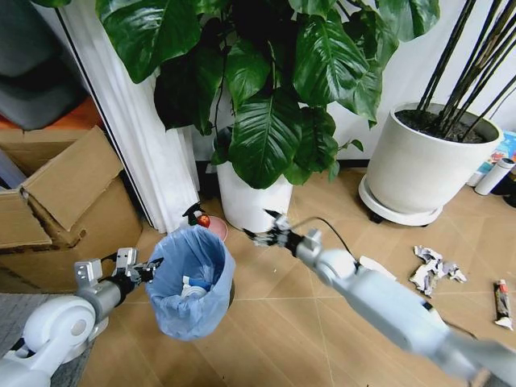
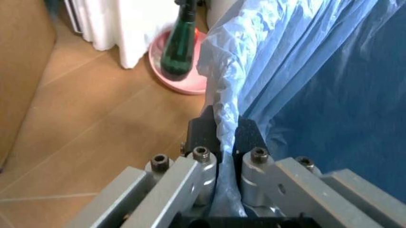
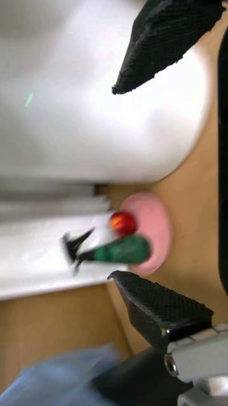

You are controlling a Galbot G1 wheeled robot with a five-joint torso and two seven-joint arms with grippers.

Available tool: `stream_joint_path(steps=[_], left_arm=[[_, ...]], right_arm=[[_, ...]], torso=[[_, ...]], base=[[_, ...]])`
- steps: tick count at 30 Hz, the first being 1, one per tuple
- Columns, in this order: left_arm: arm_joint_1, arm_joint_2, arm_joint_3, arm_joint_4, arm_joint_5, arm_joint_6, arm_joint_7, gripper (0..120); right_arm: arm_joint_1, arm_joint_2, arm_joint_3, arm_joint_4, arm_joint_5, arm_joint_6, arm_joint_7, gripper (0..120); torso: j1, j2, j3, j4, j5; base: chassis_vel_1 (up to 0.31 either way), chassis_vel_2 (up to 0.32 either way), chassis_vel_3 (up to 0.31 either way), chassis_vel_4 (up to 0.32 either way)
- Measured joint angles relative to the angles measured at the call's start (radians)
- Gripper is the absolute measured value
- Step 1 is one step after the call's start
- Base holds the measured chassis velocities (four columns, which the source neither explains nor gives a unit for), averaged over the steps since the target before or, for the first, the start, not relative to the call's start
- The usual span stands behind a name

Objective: Pick up the trash bin and place the garbage on the floor into it.

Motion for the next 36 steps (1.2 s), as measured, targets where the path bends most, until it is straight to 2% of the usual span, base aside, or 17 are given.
stream_joint_path(steps=[1, 2, 6, 7, 10, 11, 14, 15, 18, 27, 36], left_arm=[[0.006, -0.005, -0.008, 0.000, 0.004, -0.001, 0.001, 0], [0.006, -0.005, -0.008, 0.000, 0.004, -0.001, 0.001, 0], [0.024, -0.024, -0.039, -0.005, 0.014, -0.003, 0.005, 0], [0.024, -0.024, -0.039, -0.005, 0.014, -0.003, 0.005, 0], [0.029, -0.038, -0.060, -0.009, 0.019, -0.004, 0.005, 0], [0.029, -0.038, -0.060, -0.009, 0.019, -0.004, 0.005, 0], [0.039, -0.059, -0.083, -0.013, 0.028, -0.005, 0.009, 0], [0.039, -0.059, -0.083, -0.013, 0.028, -0.005, 0.009, 0], [0.052, -0.082, -0.095, -0.020, 0.039, -0.006, 0.015, 0], [0.079, -0.105, -0.109, -0.024, 0.058, -0.012, 0.028, 0], [0.080, -0.103, -0.117, -0.024, 0.056, -0.013, 0.029, 0]], right_arm=[[-0.063, -0.006, 0.057, 0.007, -0.012, -0.001, 0.003, 100], [-0.063, -0.006, 0.057, 0.007, -0.012, -0.001, 0.003, 100], [-0.239, -0.008, 0.262, 0.043, -0.050, 0.000, 0.003, 100], [-0.239, -0.008, 0.262, 0.043, -0.050, 0.000, 0.003, 100], [-0.352, 0.006, 0.403, 0.082, -0.072, 0.005, -0.005, 100], [-0.352, 0.006, 0.403, 0.082, -0.072, 0.005, -0.005, 100], [-0.457, 0.029, 0.526, 0.110, -0.087, 0.012, -0.018, 100], [-0.457, 0.029, 0.526, 0.110, -0.087, 0.012, -0.018, 100], [-0.523, 0.054, 0.616, 0.117, -0.080, 0.014, -0.025, 100], [-0.554, 0.080, 0.676, 0.102, -0.054, 0.015, -0.038, 100], [-0.547, 0.097, 0.661, 0.080, -0.042, 0.032, -0.044, 100]], torso=[[0.000, 0.000, 0.000, -0.0001, 0.0004], [0.000, 0.000, 0.000, -0.0001, 0.0004], [0.000, 0.000, 0.000, -0.0004, 0.0003], [0.000, 0.000, 0.000, -0.0004, 0.0003], [0.000, 0.000, 0.000, -0.0003, 0.0002], [0.000, 0.000, 0.000, -0.0003, 0.0002], [0.000, 0.000, 0.000, -0.0002, 0.0003], [0.000, 0.000, 0.000, -0.0002, 0.0003], [0.000, 0.000, 0.000, -0.0003, 0.0002], [0.000, 0.000, 0.000, 0.0000, 0.0000], [0.000, 0.000, 0.000, -0.0002, -0.0001]], base=[[0.000, 0.000, 0.000, 0.000], [0.000, 0.000, 0.000, 0.000], [0.000, 0.000, 0.000, 0.000], [0.000, 0.000, 0.000, 0.000], [0.000, 0.000, 0.000, 0.000], [0.000, 0.000, 0.000, 0.000], [0.000, 0.000, 0.000, 0.000], [0.000, 0.000, 0.000, 0.000], [0.000, 0.000, 0.000, 0.000], [0.000, 0.000, 0.000, 0.000], [-0.013, -0.013, 0.013, 0.009]])
